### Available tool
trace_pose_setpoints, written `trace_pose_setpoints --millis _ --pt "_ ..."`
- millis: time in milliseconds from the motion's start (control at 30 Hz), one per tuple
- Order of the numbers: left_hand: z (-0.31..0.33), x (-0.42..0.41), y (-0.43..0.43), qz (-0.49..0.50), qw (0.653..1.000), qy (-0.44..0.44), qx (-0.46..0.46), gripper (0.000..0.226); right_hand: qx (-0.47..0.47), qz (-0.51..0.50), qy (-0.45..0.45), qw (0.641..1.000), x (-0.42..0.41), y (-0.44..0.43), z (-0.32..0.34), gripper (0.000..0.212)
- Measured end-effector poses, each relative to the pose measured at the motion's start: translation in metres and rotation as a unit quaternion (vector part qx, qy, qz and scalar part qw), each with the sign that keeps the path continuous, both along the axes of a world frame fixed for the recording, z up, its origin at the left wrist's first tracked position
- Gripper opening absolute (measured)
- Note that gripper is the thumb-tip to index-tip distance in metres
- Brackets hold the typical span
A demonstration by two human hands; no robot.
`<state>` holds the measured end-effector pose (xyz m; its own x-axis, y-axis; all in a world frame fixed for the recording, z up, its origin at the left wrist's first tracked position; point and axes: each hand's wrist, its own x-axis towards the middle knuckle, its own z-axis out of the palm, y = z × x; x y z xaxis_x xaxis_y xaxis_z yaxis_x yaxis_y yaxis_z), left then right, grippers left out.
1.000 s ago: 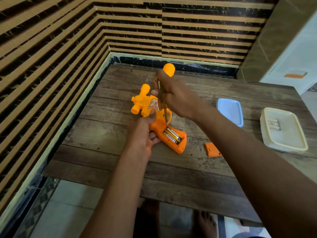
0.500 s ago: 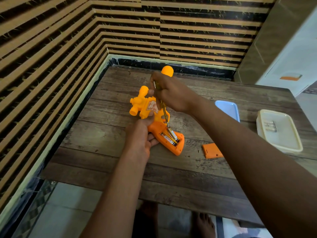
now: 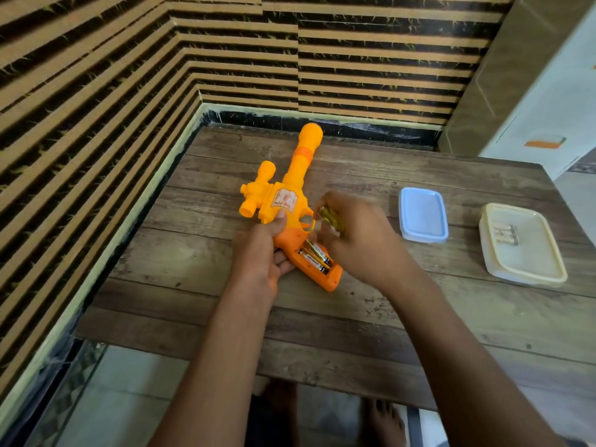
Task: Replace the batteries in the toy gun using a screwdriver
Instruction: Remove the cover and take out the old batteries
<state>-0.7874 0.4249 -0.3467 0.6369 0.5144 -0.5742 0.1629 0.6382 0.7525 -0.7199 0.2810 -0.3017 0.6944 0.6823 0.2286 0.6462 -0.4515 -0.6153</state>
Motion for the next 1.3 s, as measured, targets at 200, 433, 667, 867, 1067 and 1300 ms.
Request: trace_pose_setpoints --millis 200,433,667,867,1067,1300 --pt "0.001 -0.002 -0.002 -0.002 1.0 0.002 -0.001 0.03 0.026 -0.072 -0.004 0.997 -0.016 0.0 -0.019 0.02" --pt "0.001 -0.003 0.0 -0.001 1.0 -0.002 0.008 0.031 0.103 -0.134 -0.005 0.986 -0.007 0.001 -0.008 0.014" --pt "0.004 -0.002 -0.004 0.016 1.0 -0.001 0.026 0.02 -0.117 -0.097 -0.057 0.987 0.021 0.0 -0.031 0.026" --pt "0.005 -0.003 -0.007 0.036 0.996 -0.01 0.079 0.012 -0.024 -0.053 -0.063 0.996 0.023 -0.002 -0.033 0.019" --pt "0.009 -0.004 -0.007 0.032 0.996 -0.015 0.076 0.013 0.186 -0.006 0.088 0.979 0.001 -0.017 -0.009 0.022" --pt "0.01 -0.004 -0.008 0.032 0.997 -0.018 0.073 0.012 0.303 -0.009 0.125 0.945 -0.012 -0.024 -0.012 0.009"
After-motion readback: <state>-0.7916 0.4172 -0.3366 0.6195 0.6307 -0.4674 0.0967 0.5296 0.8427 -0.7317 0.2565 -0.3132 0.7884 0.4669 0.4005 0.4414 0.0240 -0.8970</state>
